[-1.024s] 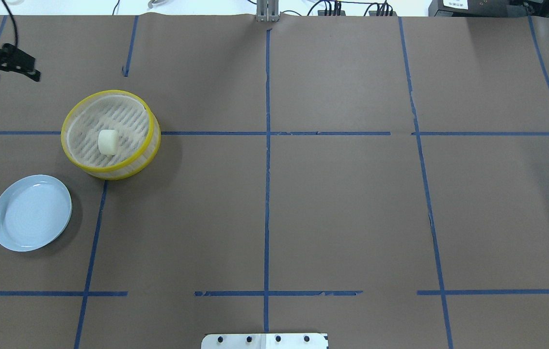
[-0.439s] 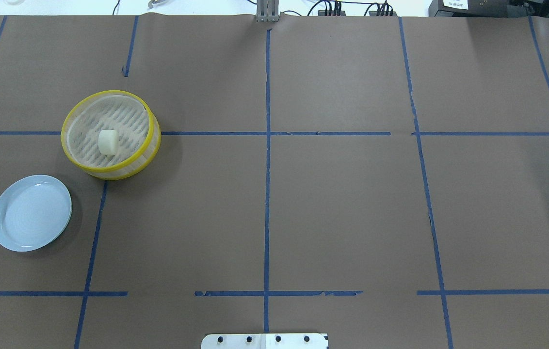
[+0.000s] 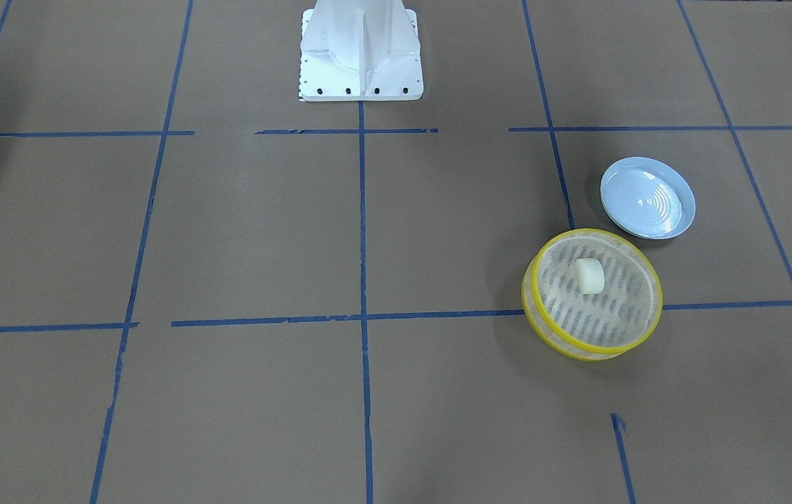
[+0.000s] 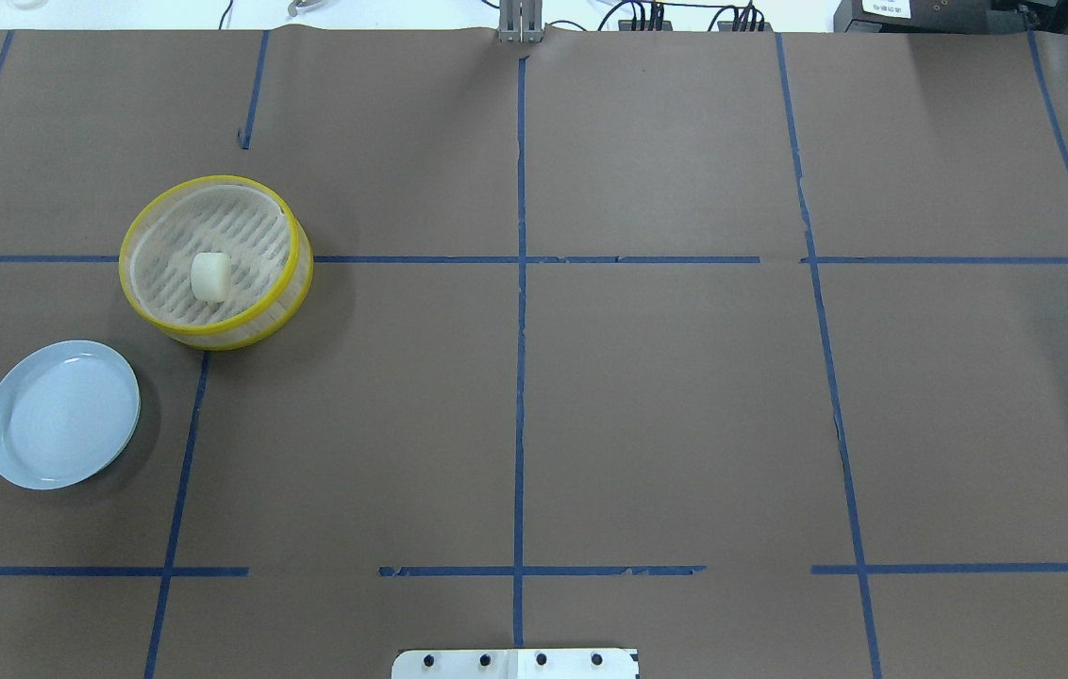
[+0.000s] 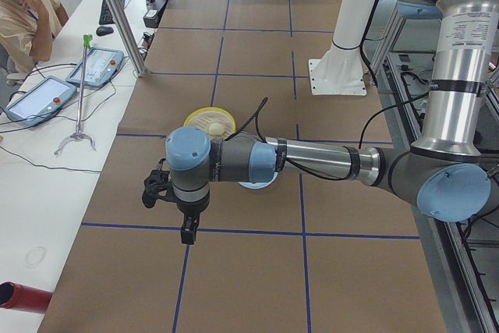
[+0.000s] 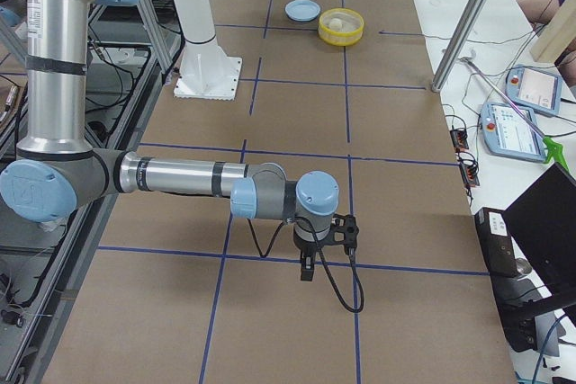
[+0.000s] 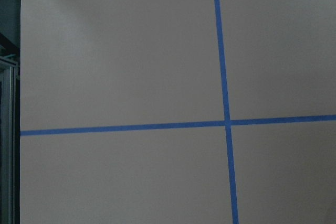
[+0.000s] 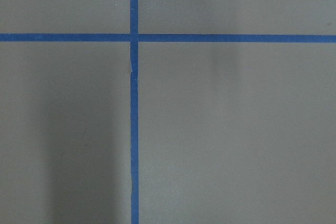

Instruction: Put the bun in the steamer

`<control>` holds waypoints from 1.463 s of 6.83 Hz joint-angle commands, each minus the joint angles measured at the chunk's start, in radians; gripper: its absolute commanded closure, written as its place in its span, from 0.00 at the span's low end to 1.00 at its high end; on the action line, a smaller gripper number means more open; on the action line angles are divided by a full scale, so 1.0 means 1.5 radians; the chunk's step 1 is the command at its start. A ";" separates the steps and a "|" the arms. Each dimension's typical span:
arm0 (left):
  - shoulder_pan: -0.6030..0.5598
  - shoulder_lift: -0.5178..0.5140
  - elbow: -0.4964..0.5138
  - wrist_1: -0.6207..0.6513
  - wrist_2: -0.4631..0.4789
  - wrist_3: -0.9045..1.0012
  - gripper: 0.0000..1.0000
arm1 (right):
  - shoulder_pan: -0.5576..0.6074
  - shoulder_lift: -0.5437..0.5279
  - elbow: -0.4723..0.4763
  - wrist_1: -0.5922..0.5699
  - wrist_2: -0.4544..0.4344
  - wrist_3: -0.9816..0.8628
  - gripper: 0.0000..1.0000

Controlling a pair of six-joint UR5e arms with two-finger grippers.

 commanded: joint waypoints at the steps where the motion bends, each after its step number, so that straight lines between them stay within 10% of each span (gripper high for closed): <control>1: 0.005 0.042 0.000 -0.006 -0.125 -0.041 0.00 | 0.000 0.000 0.000 0.000 0.000 0.000 0.00; 5: 0.052 0.036 -0.058 0.091 0.022 -0.035 0.00 | 0.000 0.000 0.000 0.000 0.000 0.000 0.00; 10: 0.051 0.039 -0.072 0.080 0.013 0.020 0.00 | 0.000 0.000 0.000 0.000 0.000 0.000 0.00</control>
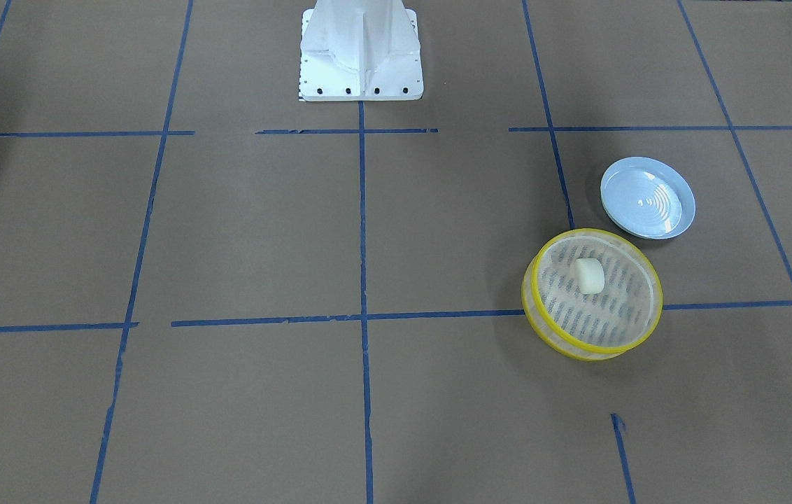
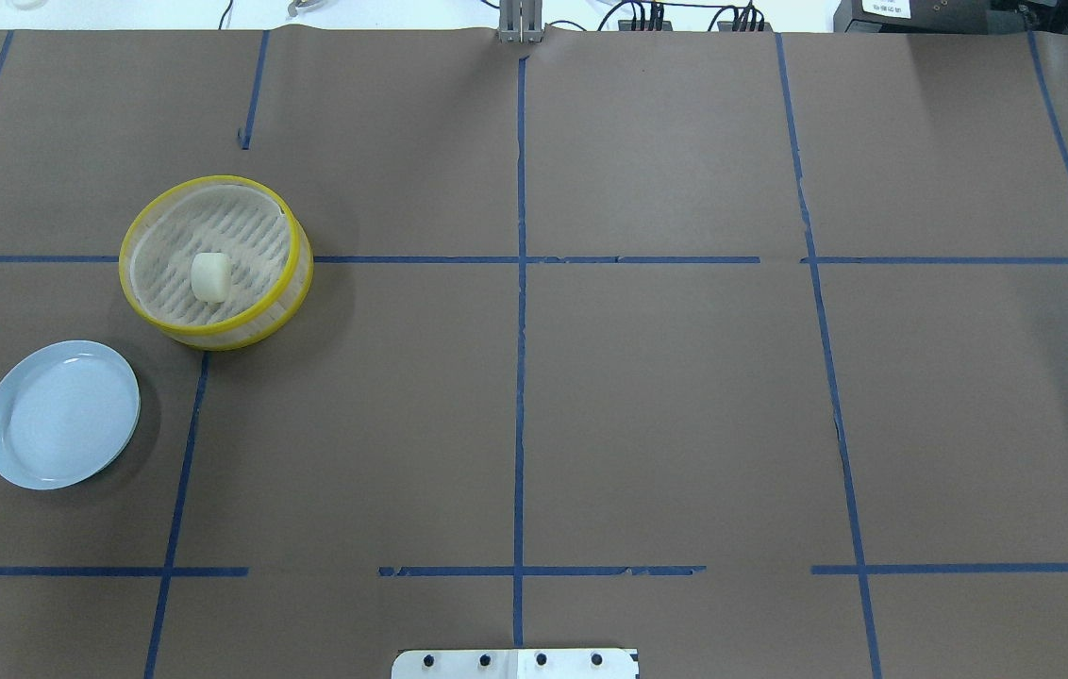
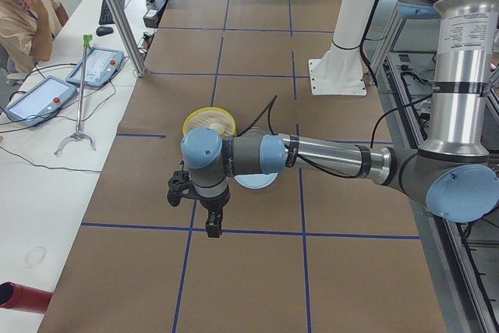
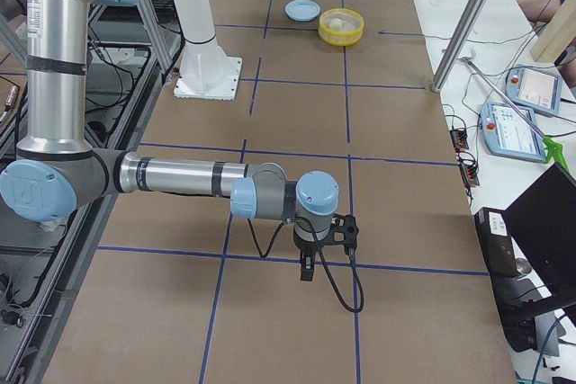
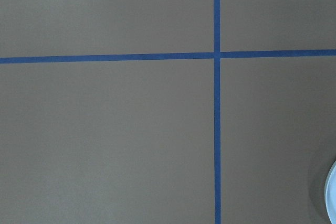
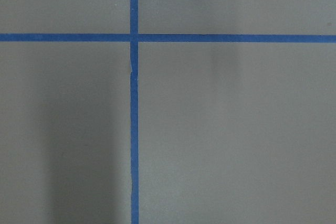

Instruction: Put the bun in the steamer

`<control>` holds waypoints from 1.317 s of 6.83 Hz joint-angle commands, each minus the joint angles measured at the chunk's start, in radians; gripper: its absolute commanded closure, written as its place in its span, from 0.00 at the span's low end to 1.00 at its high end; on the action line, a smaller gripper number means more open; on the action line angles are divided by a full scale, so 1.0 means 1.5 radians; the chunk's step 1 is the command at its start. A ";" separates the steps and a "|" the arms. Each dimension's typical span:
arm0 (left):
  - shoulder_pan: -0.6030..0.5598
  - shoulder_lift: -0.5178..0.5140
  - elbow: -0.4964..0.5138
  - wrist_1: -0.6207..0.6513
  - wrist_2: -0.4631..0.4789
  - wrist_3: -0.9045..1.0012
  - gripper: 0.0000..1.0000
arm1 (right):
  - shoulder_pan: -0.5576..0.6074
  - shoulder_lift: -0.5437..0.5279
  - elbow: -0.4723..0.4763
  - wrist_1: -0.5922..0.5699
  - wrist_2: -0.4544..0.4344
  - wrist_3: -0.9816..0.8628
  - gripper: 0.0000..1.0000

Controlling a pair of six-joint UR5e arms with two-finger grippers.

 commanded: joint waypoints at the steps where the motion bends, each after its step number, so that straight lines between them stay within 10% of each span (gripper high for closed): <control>1: -0.001 0.001 -0.012 -0.001 -0.007 0.002 0.00 | 0.000 0.000 0.000 0.000 0.000 0.000 0.00; 9: -0.001 -0.001 -0.005 -0.001 -0.017 0.002 0.00 | 0.000 0.000 0.000 0.000 0.000 0.000 0.00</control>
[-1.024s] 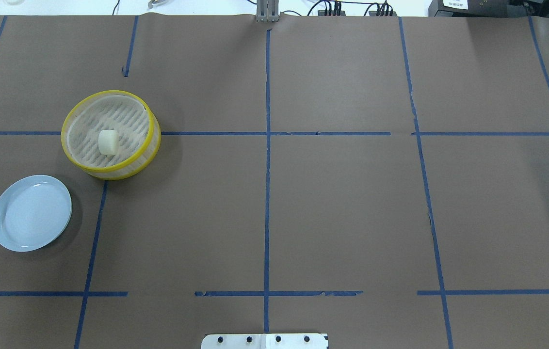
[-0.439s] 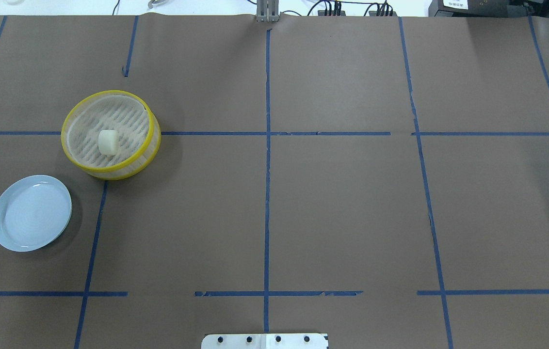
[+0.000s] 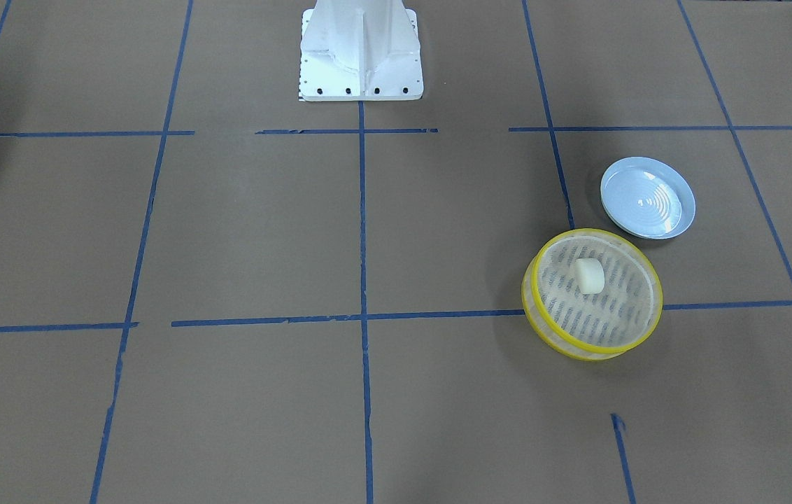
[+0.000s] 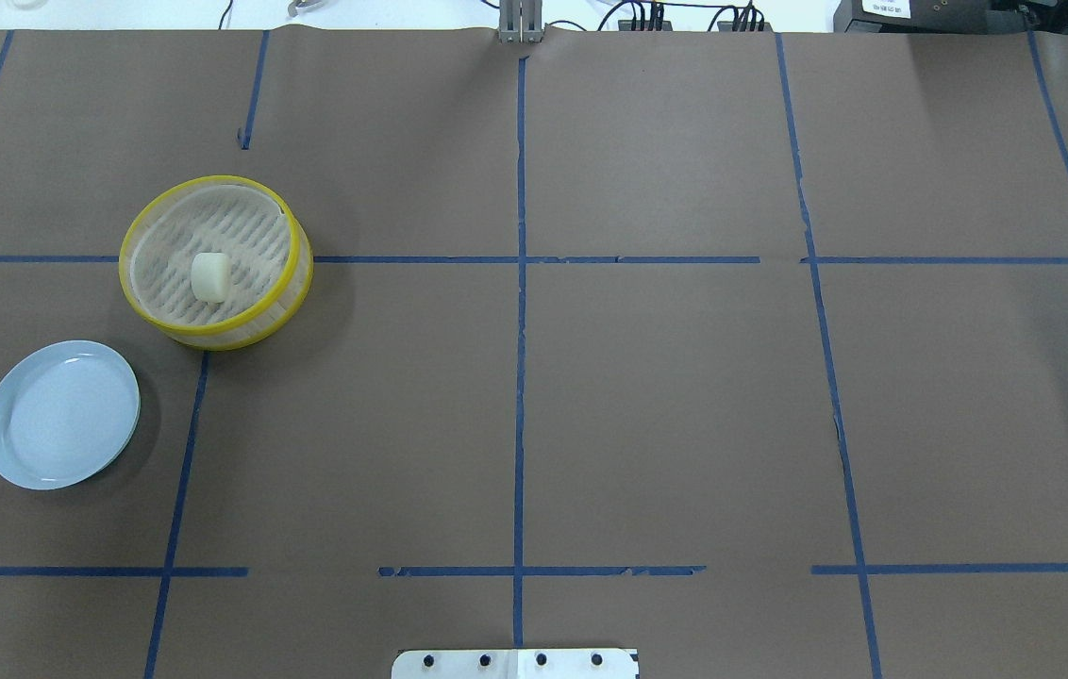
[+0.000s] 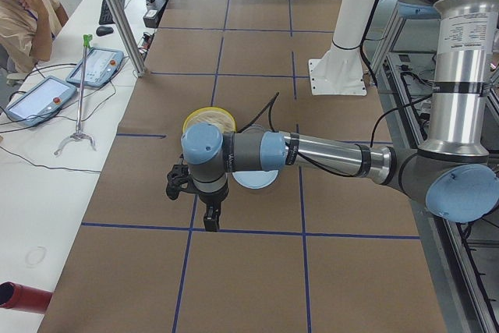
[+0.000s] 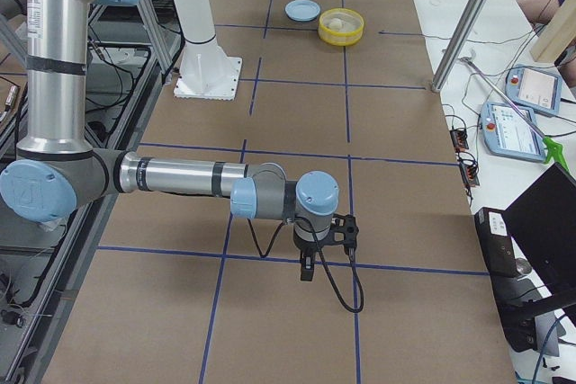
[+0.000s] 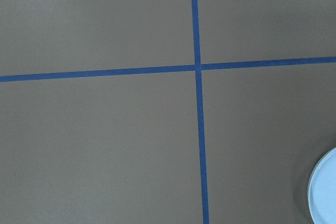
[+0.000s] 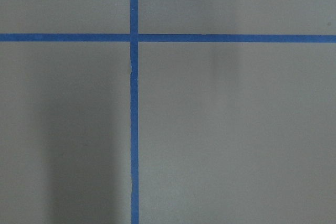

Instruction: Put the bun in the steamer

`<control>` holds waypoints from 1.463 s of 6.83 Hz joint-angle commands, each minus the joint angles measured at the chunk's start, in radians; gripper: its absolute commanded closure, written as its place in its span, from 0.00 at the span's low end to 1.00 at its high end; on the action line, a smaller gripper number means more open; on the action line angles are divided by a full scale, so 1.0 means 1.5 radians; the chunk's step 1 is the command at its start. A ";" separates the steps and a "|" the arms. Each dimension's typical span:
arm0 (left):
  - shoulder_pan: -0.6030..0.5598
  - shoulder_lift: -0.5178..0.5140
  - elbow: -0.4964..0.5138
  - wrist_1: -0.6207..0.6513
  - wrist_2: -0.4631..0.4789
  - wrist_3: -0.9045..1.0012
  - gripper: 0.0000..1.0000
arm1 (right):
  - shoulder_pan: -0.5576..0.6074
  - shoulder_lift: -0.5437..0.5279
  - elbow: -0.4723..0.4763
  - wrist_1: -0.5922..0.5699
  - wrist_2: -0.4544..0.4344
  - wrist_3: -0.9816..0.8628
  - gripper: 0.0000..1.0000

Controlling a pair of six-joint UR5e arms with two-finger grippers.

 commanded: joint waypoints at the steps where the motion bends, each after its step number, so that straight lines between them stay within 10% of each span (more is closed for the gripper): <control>1: -0.001 0.001 0.001 0.001 0.001 0.000 0.00 | 0.000 0.000 0.000 0.000 0.000 0.000 0.00; 10: 0.000 -0.007 0.003 0.003 -0.001 0.000 0.00 | 0.000 0.000 0.000 0.000 0.000 0.000 0.00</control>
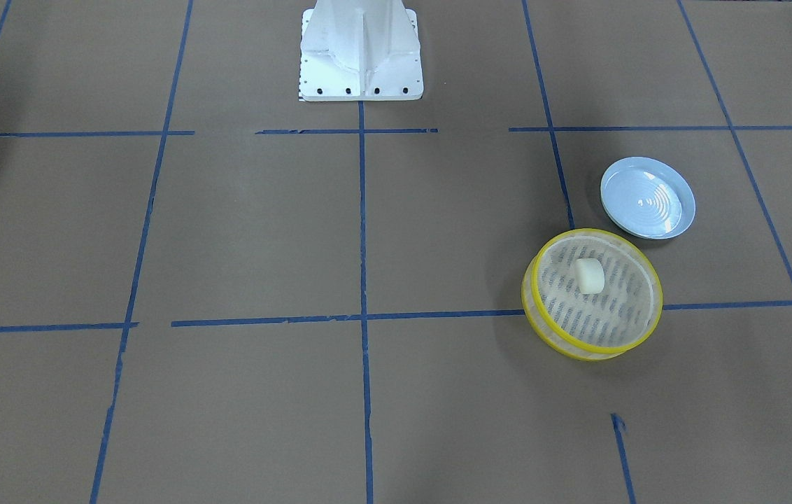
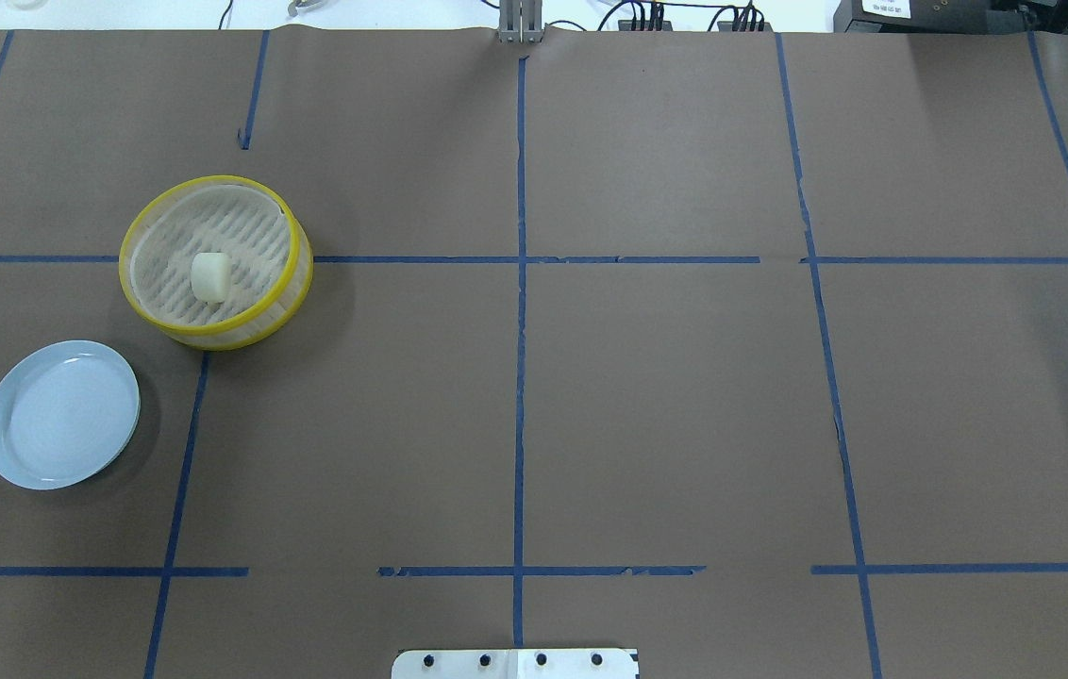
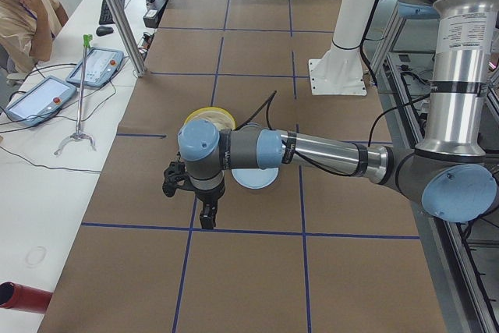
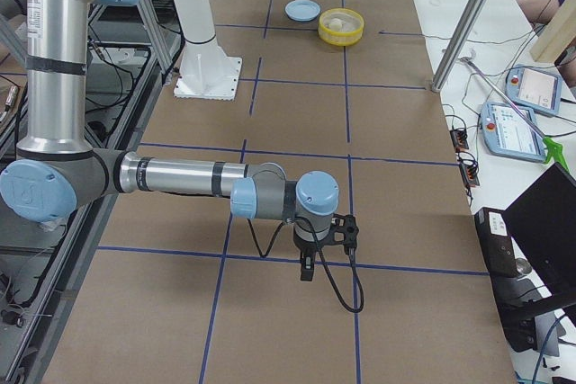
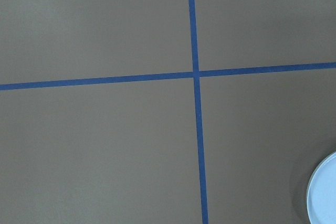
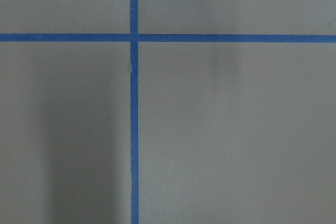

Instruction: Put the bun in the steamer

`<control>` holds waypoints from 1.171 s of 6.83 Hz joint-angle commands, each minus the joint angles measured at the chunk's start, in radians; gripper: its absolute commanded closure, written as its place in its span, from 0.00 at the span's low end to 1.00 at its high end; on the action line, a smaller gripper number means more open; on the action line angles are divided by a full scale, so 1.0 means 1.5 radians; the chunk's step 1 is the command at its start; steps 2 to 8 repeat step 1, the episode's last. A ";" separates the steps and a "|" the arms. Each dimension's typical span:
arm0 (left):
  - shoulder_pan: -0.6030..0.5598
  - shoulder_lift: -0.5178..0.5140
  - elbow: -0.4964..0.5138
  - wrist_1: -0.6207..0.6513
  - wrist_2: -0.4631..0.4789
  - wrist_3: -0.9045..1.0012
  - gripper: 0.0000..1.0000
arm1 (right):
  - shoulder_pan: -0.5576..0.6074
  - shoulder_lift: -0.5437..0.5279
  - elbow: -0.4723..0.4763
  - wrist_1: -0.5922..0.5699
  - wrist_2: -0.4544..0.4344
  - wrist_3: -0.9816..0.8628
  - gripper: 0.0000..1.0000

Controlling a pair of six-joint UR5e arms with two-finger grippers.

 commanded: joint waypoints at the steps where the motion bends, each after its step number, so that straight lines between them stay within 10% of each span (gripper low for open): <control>1: 0.000 0.002 0.000 0.012 -0.001 0.000 0.00 | 0.000 0.000 0.000 0.000 0.000 0.000 0.00; 8: 0.000 0.002 0.000 0.012 -0.001 0.000 0.00 | 0.000 0.000 0.000 0.000 0.000 0.000 0.00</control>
